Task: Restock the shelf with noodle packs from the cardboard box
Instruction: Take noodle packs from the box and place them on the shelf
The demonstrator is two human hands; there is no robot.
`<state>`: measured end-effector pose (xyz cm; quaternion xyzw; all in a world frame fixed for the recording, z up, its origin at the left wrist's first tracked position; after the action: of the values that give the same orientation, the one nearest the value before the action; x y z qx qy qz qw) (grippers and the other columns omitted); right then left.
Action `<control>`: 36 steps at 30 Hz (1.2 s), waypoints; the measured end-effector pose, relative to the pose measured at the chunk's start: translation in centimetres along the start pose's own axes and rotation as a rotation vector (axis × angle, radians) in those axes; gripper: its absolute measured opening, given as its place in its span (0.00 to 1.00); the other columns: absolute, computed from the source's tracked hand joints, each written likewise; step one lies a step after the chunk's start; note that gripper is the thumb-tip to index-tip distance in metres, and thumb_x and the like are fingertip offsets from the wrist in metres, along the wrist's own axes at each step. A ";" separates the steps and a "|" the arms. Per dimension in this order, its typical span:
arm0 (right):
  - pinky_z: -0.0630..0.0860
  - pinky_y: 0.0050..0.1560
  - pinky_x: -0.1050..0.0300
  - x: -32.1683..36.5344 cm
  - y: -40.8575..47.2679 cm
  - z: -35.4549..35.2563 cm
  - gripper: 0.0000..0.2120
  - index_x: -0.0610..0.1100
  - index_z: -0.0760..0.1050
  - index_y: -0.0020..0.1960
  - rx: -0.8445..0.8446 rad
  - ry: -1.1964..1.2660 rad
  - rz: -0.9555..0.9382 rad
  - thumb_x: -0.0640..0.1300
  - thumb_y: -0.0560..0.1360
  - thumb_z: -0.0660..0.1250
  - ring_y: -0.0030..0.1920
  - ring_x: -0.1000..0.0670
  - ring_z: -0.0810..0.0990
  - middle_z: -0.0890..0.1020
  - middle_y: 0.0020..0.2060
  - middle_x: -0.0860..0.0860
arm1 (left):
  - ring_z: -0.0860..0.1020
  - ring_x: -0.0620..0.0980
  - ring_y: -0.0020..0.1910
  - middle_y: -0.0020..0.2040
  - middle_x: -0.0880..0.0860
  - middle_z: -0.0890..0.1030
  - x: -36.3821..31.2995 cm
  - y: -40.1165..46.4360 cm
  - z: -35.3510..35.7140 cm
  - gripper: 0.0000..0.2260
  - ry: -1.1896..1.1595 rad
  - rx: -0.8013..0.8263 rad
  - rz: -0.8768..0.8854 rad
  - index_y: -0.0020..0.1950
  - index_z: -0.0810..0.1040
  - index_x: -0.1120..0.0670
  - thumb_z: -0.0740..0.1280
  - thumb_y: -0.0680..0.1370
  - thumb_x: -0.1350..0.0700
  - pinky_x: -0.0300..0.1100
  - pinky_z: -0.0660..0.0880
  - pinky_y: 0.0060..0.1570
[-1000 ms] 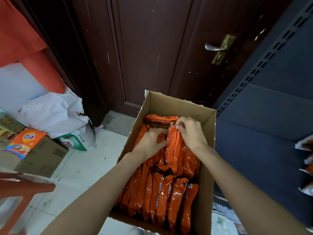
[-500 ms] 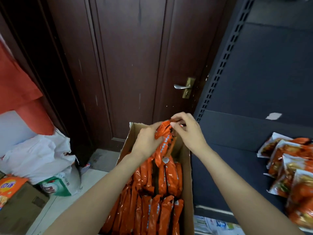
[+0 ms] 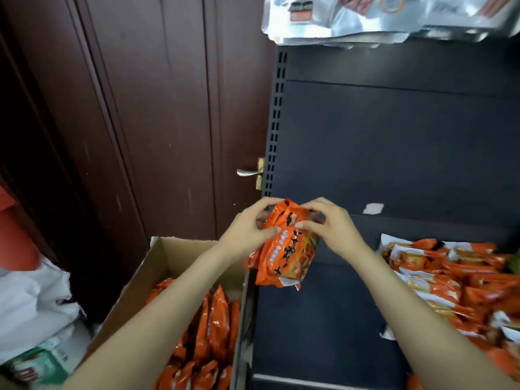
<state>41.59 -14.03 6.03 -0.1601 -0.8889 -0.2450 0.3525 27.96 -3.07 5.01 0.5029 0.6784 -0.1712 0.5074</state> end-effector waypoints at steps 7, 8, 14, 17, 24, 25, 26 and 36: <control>0.74 0.49 0.51 -8.9 -1.7 -5.9 0.11 0.45 0.81 0.47 -0.062 -0.170 0.058 0.46 0.66 0.76 0.44 0.51 0.76 0.75 0.42 0.53 | 0.80 0.39 0.47 0.47 0.44 0.82 -0.8 5.5 10.4 0.08 0.088 -0.008 -0.019 0.51 0.76 0.48 0.69 0.75 0.49 0.40 0.76 0.52; 0.74 0.49 0.51 -10.2 -1.8 -6.3 0.11 0.46 0.81 0.46 -0.061 -0.176 0.074 0.46 0.66 0.76 0.44 0.52 0.76 0.74 0.42 0.53 | 0.80 0.40 0.48 0.47 0.45 0.82 -0.5 6.2 11.6 0.07 0.099 -0.002 -0.020 0.52 0.76 0.49 0.69 0.75 0.50 0.41 0.76 0.53; 0.71 0.62 0.50 -16.5 -1.9 -7.8 0.31 0.51 0.70 0.67 0.125 -0.257 0.184 0.47 0.66 0.77 0.61 0.52 0.68 0.71 0.60 0.50 | 0.80 0.46 0.44 0.44 0.47 0.81 2.3 8.7 16.5 0.05 -0.012 -0.016 -0.102 0.49 0.73 0.48 0.67 0.77 0.57 0.48 0.78 0.48; 0.69 0.63 0.50 -19.0 -1.8 -7.9 0.40 0.52 0.62 0.72 0.284 -0.427 0.247 0.46 0.65 0.77 0.65 0.50 0.66 0.68 0.65 0.50 | 0.80 0.48 0.42 0.43 0.48 0.80 3.5 9.4 17.9 0.08 -0.073 -0.019 -0.152 0.48 0.71 0.45 0.65 0.78 0.58 0.49 0.78 0.45; 0.66 0.60 0.55 -20.9 -1.0 -8.4 0.30 0.51 0.69 0.62 0.185 -0.658 0.161 0.51 0.64 0.77 0.59 0.49 0.69 0.72 0.55 0.51 | 0.78 0.43 0.46 0.49 0.48 0.79 5.6 10.4 19.9 0.09 -0.119 0.007 -0.180 0.51 0.72 0.50 0.64 0.78 0.64 0.39 0.76 0.44; 0.66 0.60 0.54 -21.1 -0.9 -8.4 0.29 0.51 0.69 0.62 0.158 -0.696 0.158 0.51 0.65 0.76 0.59 0.49 0.68 0.71 0.55 0.51 | 0.79 0.44 0.48 0.49 0.47 0.79 6.0 10.7 20.0 0.10 -0.090 0.004 -0.188 0.51 0.72 0.49 0.64 0.77 0.64 0.40 0.76 0.46; 0.66 0.59 0.54 -21.4 -0.9 -8.4 0.28 0.50 0.68 0.63 0.136 -0.725 0.160 0.51 0.67 0.75 0.59 0.49 0.68 0.70 0.55 0.51 | 0.78 0.45 0.52 0.51 0.46 0.79 6.4 10.9 20.1 0.11 -0.039 -0.003 -0.192 0.52 0.73 0.48 0.64 0.77 0.64 0.42 0.76 0.50; 0.64 0.65 0.54 -23.8 -1.0 -7.4 0.28 0.50 0.65 0.70 0.141 -0.793 0.169 0.49 0.73 0.70 0.63 0.48 0.67 0.71 0.62 0.50 | 0.80 0.50 0.49 0.54 0.52 0.78 8.4 11.5 21.9 0.17 0.097 -0.003 -0.385 0.64 0.72 0.51 0.68 0.76 0.59 0.37 0.76 0.49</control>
<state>61.85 -21.62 -6.45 -0.2903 -0.9541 -0.0731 0.0115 49.26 -10.05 -8.34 0.3708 0.7861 -0.2397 0.4325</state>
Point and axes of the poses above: each hand's wrist, its own y-axis towards the middle knuckle, its own z-axis out of the palm, x = y × z, the point moved 5 cm from there along y, towards the middle knuckle
